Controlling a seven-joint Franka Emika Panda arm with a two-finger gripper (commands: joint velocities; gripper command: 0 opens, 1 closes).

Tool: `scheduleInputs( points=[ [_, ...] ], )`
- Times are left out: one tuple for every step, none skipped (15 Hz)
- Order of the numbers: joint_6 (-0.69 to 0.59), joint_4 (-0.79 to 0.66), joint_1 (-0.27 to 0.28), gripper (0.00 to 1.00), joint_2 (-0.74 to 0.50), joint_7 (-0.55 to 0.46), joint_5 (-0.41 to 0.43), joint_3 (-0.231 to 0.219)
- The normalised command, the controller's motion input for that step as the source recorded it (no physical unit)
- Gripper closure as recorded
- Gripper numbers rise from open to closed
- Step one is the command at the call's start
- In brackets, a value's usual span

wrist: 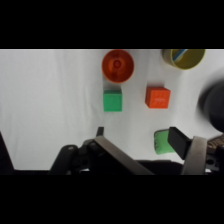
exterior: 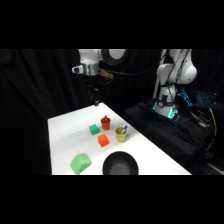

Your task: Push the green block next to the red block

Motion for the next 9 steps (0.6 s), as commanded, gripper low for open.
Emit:
scheduleInputs(
  points=[
    [-0.06,0.53,-0.157,0.00,0.38,-0.29,-0.005,-0.084],
    [-0.05,0.55,-0.159,0.00,0.42,-0.29,0.037,-0.065],
    [-0.03,0.55,-0.160,0.00,0.45,-0.29,0.071,-0.045],
    [-0.01,0.54,-0.158,0.00,0.47,-0.26,0.073,-0.032],
    [0.00,0.54,-0.169,0.00,0.50,-0.27,0.112,-0.017],
    [0.02,0.53,-0.177,0.00,0.51,-0.28,0.135,-0.001],
    [0.01,0.51,-0.181,0.00,0.49,-0.27,0.151,0.016],
    [0.02,0.48,-0.188,0.00,0.48,-0.27,0.160,0.032],
    [0.04,0.46,-0.194,0.00,0.47,-0.27,0.154,0.045]
  ],
)
